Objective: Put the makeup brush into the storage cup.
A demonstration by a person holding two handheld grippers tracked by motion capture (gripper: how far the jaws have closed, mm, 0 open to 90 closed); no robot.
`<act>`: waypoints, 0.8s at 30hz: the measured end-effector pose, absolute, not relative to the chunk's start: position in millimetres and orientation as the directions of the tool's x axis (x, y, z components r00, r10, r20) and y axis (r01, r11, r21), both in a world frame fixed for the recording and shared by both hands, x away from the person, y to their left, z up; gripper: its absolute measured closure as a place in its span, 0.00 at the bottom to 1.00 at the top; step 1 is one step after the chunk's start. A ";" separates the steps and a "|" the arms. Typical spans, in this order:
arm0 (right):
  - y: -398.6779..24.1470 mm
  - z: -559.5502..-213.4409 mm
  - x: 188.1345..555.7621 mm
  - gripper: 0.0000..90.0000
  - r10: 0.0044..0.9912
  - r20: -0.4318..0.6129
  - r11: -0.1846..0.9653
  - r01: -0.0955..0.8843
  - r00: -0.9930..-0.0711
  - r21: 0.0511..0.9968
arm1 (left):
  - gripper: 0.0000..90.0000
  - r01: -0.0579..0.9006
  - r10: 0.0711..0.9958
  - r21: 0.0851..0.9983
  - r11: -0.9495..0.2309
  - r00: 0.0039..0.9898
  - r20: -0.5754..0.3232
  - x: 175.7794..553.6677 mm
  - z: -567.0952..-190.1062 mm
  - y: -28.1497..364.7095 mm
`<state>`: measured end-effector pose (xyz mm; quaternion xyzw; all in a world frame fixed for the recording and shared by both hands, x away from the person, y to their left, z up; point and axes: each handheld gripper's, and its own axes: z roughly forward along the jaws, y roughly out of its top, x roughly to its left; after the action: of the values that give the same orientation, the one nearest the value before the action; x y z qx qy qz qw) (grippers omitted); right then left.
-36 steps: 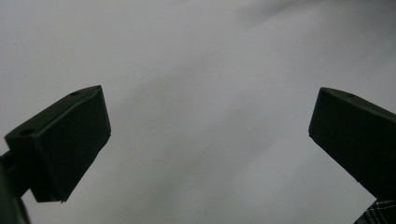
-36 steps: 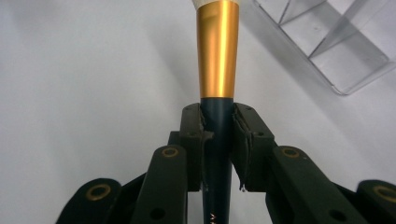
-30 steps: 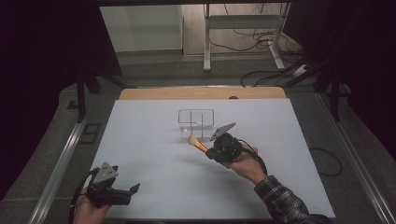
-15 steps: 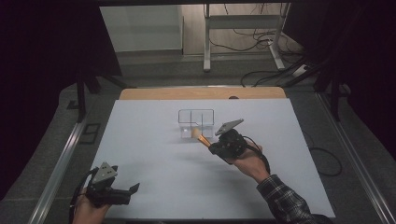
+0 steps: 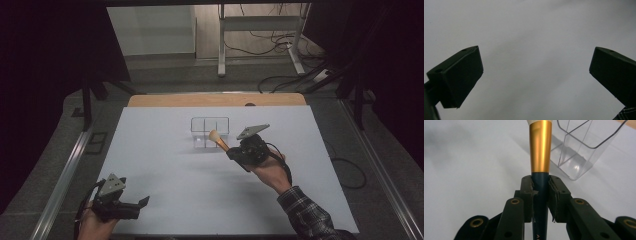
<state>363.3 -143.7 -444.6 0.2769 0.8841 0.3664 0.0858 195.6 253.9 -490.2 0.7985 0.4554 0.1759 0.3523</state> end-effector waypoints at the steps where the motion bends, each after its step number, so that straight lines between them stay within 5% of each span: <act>1: -144.2 -444.3 363.5 0.83 0.553 0.049 0.576 0.424 -0.832 0.699 | 0.00 0.603 0.851 0.723 -0.337 0.523 -0.040 195.6 -490.2 253.9; 24: -159.4 -431.0 365.8 0.83 0.612 0.025 0.474 0.392 -0.791 0.788 | 0.00 0.608 0.850 0.720 -0.335 0.524 -0.047 196.0 -490.9 254.2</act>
<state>365.8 -159.4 -431.0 0.2958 0.8484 0.4189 0.1311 196.0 254.2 -490.9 0.7986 0.4564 0.1722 0.3524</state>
